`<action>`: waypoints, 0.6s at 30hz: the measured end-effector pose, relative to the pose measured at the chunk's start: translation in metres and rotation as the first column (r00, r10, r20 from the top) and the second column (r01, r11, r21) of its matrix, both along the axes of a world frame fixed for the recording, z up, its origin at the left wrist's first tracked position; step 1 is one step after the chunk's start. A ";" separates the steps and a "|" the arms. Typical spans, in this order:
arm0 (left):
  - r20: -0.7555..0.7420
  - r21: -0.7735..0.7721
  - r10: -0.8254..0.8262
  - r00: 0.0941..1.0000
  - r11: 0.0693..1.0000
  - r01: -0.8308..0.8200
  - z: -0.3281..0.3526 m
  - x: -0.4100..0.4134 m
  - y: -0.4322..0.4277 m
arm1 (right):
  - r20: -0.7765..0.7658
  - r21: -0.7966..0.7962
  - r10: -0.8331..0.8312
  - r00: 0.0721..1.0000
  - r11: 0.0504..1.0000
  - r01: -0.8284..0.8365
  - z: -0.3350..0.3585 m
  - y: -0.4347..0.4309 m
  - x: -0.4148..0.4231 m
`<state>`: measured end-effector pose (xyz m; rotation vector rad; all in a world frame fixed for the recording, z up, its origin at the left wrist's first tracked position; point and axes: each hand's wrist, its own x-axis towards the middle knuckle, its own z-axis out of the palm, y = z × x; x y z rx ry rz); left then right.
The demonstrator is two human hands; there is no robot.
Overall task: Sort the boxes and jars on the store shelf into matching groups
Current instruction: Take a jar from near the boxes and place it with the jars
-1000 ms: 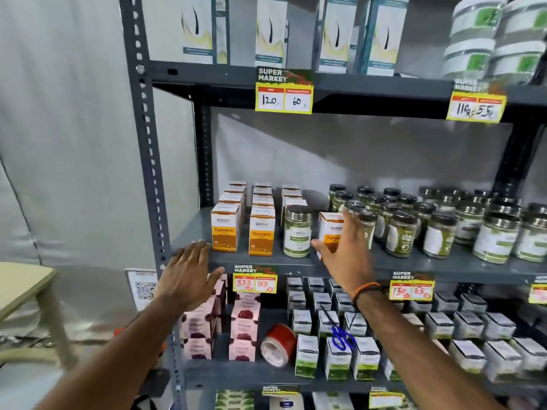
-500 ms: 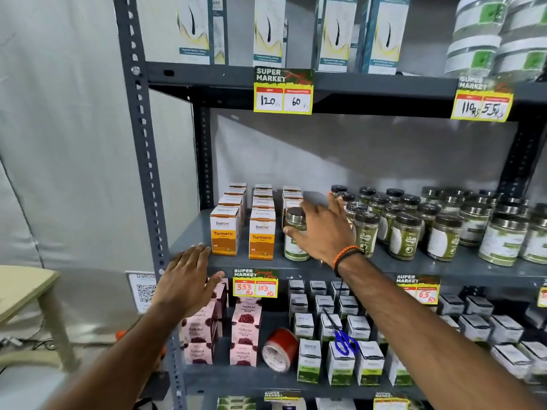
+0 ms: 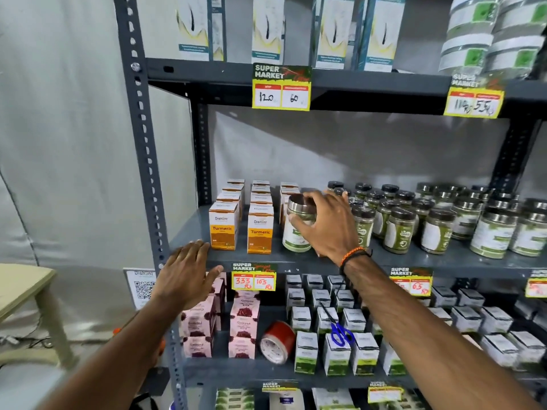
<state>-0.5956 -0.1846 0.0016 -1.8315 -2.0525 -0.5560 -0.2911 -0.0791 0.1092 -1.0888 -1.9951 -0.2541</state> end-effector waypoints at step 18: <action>-0.146 0.353 -0.383 0.912 0.841 0.410 0.046 0.387 0.039 | -0.421 0.058 0.041 0.906 0.998 -0.018 0.000 0.009 0.368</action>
